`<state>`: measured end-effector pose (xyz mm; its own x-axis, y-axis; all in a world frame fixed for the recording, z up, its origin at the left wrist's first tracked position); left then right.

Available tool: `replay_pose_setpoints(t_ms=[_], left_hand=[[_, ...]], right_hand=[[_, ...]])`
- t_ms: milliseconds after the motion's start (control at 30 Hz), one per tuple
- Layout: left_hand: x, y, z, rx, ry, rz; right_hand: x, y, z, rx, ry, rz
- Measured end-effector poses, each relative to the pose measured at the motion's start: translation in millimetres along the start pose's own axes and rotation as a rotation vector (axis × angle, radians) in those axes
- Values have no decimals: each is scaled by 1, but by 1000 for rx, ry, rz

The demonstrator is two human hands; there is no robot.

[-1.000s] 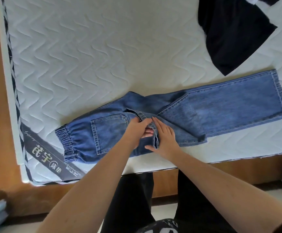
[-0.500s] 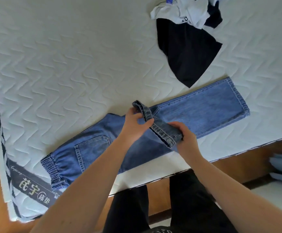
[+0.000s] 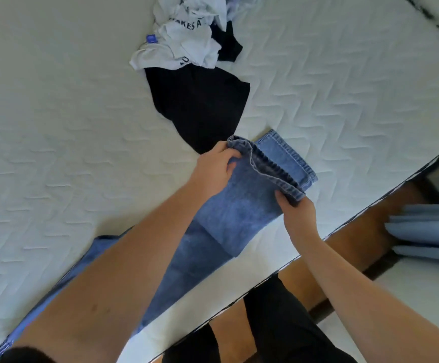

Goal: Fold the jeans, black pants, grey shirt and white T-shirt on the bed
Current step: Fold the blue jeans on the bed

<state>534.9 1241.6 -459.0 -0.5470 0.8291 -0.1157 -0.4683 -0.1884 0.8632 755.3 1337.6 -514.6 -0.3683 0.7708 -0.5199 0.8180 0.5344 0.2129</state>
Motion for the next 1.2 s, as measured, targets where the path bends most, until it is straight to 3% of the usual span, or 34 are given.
replay_pose_setpoints(t_ms=[200, 300, 400, 600, 700, 800, 933, 1100, 1200], left_hand=[[87, -41, 40, 57, -59, -2], [121, -73, 48, -71, -23, -95], [147, -107, 40, -254, 124, -166], [173, -157, 2, -42, 308, -127], [172, -187, -14, 154, 392, -279], [174, -201, -24, 80, 446, -314], [185, -200, -17, -32, 385, -222], [195, -215, 12, -153, 297, -261], [199, -215, 20, -213, 343, -218]], right_hand=[[77, 51, 14, -38, -74, 111], [109, 68, 38, -36, -179, 114], [136, 83, 59, -63, -248, 142], [177, 95, 87, -271, -270, 162], [193, 86, 89, -303, -212, 71], [206, 81, 88, -374, -183, -10], [212, 89, 81, -401, -152, -67], [212, 131, 83, -349, -211, 52], [218, 144, 80, -356, -261, 109]])
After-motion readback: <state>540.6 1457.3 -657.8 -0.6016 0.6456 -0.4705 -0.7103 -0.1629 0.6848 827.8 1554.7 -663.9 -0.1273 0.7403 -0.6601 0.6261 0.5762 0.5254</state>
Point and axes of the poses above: each hand's wrist, its own x-axis towards the middle knuckle, its own y-axis out of the back of the hand, z = x × y, the point moved 8 cm from there along x, towards the middle knuckle, and after that the axes turned 9 degrees about x, right-handed, at the moved point
